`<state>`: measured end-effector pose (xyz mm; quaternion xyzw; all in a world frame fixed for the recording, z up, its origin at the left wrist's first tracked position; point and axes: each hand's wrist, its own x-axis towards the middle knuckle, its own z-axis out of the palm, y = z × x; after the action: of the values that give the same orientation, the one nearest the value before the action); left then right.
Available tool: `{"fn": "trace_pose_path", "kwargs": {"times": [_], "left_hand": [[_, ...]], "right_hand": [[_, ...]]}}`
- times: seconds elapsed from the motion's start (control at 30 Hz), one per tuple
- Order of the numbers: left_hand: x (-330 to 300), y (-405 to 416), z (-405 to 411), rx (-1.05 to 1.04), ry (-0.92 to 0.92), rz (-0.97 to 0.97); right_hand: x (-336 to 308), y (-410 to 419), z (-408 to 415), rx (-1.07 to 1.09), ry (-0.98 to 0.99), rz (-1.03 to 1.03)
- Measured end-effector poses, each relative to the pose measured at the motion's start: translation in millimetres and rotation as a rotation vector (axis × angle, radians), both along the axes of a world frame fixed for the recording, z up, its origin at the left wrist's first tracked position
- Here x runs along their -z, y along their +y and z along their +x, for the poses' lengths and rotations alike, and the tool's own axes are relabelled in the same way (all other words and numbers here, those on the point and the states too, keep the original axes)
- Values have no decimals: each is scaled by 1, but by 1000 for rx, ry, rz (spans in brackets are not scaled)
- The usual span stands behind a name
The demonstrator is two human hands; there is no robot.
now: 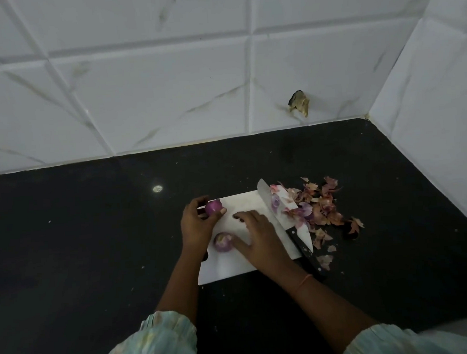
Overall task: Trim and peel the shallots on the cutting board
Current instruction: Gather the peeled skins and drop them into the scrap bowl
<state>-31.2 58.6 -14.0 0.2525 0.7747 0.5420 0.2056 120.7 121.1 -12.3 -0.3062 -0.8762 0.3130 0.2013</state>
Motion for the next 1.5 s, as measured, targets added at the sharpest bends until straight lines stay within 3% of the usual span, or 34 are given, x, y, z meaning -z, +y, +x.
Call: {"fn": "trace_pose_path", "kwargs": {"times": [0.13, 0.2, 0.27, 0.37, 0.5, 0.73, 0.9, 1.1, 1.2, 1.33, 1.5], "left_hand": [[-5, 5, 4, -26, 77, -13], [-6, 10, 6, -23, 130, -30], [-6, 18, 9, -8, 190, -71], [-11, 31, 16, 26, 275, -124], [-24, 51, 38, 134, 356, -32], [-17, 67, 78, 280, 248, 11], [-11, 72, 92, 337, 156, -72], [-28, 82, 112, 456, -150, -48], [-26, 83, 105, 376, -75, -139], [-19, 84, 82, 382, 5, -379], [-15, 86, 72, 463, 57, -589]], "right_hand": [[-8, 29, 31, 281, -180, 189], [-9, 39, 46, 352, -355, 192], [-6, 46, 60, 351, -384, 113], [1, 54, 75, 337, -332, 63], [1, 63, 92, 449, -296, -15], [-26, 64, 110, 657, 137, -380], [-35, 62, 108, 704, 259, -524], [-25, 43, 80, 507, 276, -331], [-18, 30, 69, 390, 228, -192], [-11, 34, 69, 312, 95, -204], [-13, 71, 105, 556, -130, 69]]}}
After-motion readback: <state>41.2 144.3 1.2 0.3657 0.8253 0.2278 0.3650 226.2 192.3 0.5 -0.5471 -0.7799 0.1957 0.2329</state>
